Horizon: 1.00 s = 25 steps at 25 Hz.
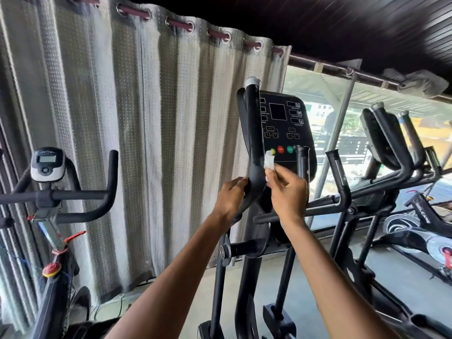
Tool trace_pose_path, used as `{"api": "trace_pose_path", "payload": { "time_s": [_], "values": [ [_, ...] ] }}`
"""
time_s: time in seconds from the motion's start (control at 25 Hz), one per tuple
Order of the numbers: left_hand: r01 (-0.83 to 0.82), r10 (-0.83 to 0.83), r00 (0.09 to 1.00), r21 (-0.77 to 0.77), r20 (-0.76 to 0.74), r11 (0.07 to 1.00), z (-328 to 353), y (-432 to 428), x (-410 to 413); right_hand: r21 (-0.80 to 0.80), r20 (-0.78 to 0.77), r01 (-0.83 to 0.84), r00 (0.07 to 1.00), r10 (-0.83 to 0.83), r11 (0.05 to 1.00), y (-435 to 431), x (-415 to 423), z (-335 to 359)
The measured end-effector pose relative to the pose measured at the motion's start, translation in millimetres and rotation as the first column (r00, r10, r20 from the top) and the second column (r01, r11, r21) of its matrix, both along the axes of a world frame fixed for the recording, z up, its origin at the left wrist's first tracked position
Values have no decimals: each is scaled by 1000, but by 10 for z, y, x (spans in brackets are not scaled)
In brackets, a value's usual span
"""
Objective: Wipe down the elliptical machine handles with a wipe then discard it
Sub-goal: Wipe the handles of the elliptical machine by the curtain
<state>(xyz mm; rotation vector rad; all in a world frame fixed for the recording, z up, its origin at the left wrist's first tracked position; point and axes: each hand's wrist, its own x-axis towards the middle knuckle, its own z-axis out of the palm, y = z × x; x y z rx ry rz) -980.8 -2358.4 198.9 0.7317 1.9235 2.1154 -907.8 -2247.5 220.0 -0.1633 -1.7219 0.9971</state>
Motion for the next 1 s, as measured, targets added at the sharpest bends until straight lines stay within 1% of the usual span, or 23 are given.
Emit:
{"api": "trace_pose_path", "payload": {
  "time_s": [0.04,0.08,0.16,0.24,0.32,0.36,0.44,0.52,0.56,0.68,0.72,0.84,0.88,0.92,1.0],
  "values": [
    [6,-7,1000,36,21,999,18,5,11,96,-37,60,998,-57,994,-26,24,3],
    [6,-10,999,75,51,997,27,13,23,246,-74,137,990,-122,960,-76,46,9],
    [4,-17,994,126,103,992,12,20,40,533,-114,224,975,-193,816,-152,40,78],
    [16,-35,991,152,127,988,-35,12,44,708,-70,240,959,-273,664,-198,-23,275],
    [19,-35,993,141,109,990,-84,8,28,801,9,234,916,-401,552,-223,-83,473],
    [20,-32,995,124,96,992,-109,3,16,823,48,217,895,-443,526,-232,-78,508],
    [56,-69,993,124,101,991,-155,-17,0,861,91,157,888,-451,483,-248,3,399],
    [94,-118,983,167,142,981,-162,-44,2,894,92,104,910,-405,436,-275,146,207],
    [107,-134,979,176,152,979,-164,-61,-7,888,78,109,922,-379,448,-252,162,171],
    [134,-154,979,146,131,980,-125,-103,-32,757,-5,232,937,-349,611,-154,47,307],
    [145,-165,977,148,133,978,-107,-108,-27,723,-20,252,938,-345,644,-149,27,302],
    [213,-237,964,183,122,960,-77,-133,33,748,-50,235,953,-299,621,-172,103,14],
    [219,-241,965,190,103,957,-64,-146,54,731,-70,235,960,-272,641,-161,131,-49],
    [200,-219,971,189,90,961,-61,-143,54,674,-95,245,964,-248,697,-135,124,-60],
    [174,-191,978,174,86,969,-53,-127,56,484,-146,288,958,-248,826,-115,54,-24]
  ]
}}
